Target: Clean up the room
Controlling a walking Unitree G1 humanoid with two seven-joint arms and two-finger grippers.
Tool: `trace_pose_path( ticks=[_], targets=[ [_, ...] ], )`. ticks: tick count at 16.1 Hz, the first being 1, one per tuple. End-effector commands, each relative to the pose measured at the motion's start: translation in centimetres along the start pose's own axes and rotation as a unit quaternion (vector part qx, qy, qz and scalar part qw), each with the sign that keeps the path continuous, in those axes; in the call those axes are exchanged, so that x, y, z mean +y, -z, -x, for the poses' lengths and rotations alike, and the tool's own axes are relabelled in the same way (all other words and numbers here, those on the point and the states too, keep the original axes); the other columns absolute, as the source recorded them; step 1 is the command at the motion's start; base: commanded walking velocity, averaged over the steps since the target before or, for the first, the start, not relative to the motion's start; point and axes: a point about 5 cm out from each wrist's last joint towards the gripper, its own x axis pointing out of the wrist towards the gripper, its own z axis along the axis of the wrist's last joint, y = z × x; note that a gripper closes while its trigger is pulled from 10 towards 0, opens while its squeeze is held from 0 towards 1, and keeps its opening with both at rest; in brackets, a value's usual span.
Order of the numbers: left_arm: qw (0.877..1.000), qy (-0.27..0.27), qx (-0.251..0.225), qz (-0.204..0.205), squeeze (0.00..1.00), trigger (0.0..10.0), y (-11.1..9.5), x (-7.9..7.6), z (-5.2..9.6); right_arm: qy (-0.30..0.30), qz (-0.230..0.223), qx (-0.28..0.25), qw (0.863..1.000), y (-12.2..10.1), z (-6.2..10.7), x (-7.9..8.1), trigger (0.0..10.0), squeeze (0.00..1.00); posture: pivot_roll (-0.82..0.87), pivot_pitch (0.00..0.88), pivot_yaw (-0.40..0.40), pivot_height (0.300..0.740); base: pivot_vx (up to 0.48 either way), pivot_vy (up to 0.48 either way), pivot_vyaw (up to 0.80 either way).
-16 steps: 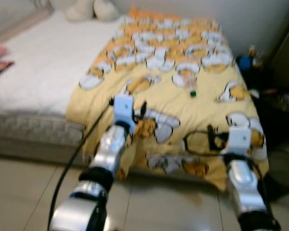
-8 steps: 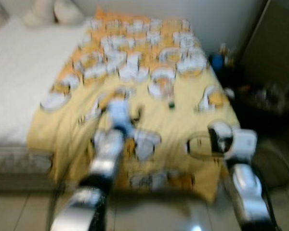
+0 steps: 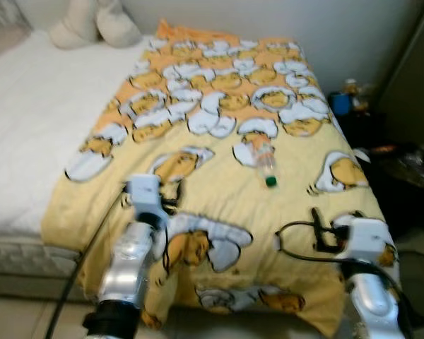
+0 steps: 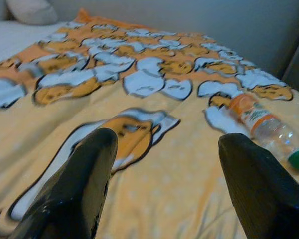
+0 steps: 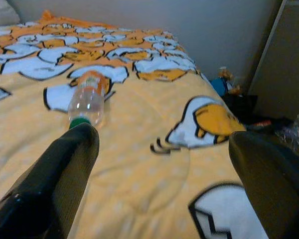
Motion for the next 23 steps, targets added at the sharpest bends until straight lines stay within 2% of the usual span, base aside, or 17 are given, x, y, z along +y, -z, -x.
trace_pose_path(
  ticks=[1, 11, 12, 13, 15, 17, 20, 21, 23],
  targets=[
    [1.000, -0.013, 0.002, -0.005, 0.00, 10.0, -0.1, 1.0, 0.2, -0.010, -0.009, -0.008, 1.000, -0.4, -0.3, 0.6, 10.0, 0.00, 0.00, 0.000, 0.004, 0.740, 0.480, 0.000, 0.00],
    [1.000, -0.013, 0.002, -0.005, 0.00, 10.0, -0.1, 1.0, 0.2, -0.010, -0.009, -0.008, 1.000, -0.4, -0.3, 0.6, 10.0, 0.00, 0.00, 0.000, 0.004, 0.740, 0.480, 0.000, 0.00],
    [0.998, 0.005, -0.020, -0.067, 0.00, 10.0, -3.6, 1.6, 1.2, -0.011, -0.025, 0.004, 1.000, -2.5, -6.4, 2.0, 10.0, 0.00, 0.18, 0.002, 0.008, 0.740, 0.000, 0.000, 0.00],
    [0.994, 0.015, -0.032, -0.106, 0.00, 10.0, -5.1, 2.1, 1.9, -0.008, -0.033, 0.016, 0.999, -4.4, -10.2, 3.0, 10.0, 0.00, 0.23, 0.054, 0.019, 0.740, 0.000, 0.000, 0.00],
    [0.991, 0.021, -0.030, -0.130, 0.00, 10.0, -5.8, 2.5, 3.4, 0.006, -0.042, 0.024, 0.999, -5.0, -11.5, 3.2, 10.0, 0.00, 0.30, 0.142, 0.033, 0.740, 0.000, 0.000, 0.00],
    [0.986, 0.025, -0.023, -0.161, 0.00, 10.0, -6.4, 3.1, 5.7, 0.031, -0.033, 0.029, 0.999, -6.0, -12.7, 3.4, 10.0, 0.00, 0.35, 0.212, 0.046, 0.740, 0.000, 0.000, 0.00],
    [0.988, 0.007, 0.018, -0.155, 0.00, 10.0, -6.3, 3.5, 7.8, 0.053, -0.043, 0.042, 0.997, -6.7, -13.7, 3.7, 10.0, 0.00, 0.36, 0.267, 0.040, 0.740, 0.000, 0.000, 0.00],
    [0.988, 0.012, 0.028, -0.150, 0.00, 10.0, -6.0, 2.9, 8.4, 0.073, -0.048, 0.045, 0.995, -6.8, -13.7, 3.4, 10.0, 0.00, 0.35, 0.272, 0.032, 0.740, 0.000, 0.000, 0.00],
    [0.988, 0.020, 0.034, -0.146, 0.00, 10.0, -5.8, 2.3, 8.3, 0.066, -0.080, 0.075, 0.992, -5.8, -13.5, 3.7, 10.0, 0.00, 0.33, 0.273, 0.030, 0.740, 0.000, 0.000, 0.00]
  ],
)
